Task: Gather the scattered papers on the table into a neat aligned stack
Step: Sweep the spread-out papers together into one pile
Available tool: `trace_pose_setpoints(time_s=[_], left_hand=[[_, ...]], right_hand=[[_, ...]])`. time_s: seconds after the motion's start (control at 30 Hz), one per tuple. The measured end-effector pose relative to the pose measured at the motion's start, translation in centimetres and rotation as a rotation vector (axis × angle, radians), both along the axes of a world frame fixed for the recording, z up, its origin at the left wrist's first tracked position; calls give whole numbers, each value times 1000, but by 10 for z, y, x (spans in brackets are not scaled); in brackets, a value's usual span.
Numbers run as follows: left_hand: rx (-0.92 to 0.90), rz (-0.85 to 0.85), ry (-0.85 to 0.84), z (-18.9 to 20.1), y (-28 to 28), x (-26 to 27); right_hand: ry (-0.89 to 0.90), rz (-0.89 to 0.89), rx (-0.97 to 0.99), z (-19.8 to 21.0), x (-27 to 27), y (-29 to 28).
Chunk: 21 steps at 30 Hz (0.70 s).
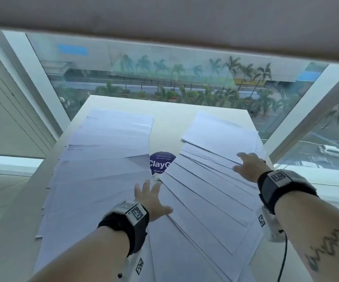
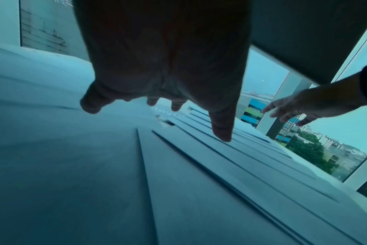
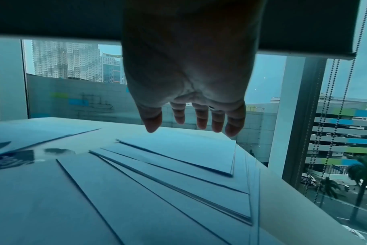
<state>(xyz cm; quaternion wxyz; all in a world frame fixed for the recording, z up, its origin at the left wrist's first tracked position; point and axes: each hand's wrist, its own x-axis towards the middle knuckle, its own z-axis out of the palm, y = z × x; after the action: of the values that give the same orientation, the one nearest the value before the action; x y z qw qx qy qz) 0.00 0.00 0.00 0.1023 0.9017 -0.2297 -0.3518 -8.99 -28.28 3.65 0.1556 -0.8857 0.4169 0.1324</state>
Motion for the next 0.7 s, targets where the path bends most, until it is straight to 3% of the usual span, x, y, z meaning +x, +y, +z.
trace_pose_setpoints(time_s=[0.37, 0.7], left_hand=[[213, -32, -6, -31, -2, -4], [211, -27, 29, -36, 1, -5]], right_hand=[[189, 87, -80, -33, 40, -34], [317, 81, 162, -60, 51, -29]])
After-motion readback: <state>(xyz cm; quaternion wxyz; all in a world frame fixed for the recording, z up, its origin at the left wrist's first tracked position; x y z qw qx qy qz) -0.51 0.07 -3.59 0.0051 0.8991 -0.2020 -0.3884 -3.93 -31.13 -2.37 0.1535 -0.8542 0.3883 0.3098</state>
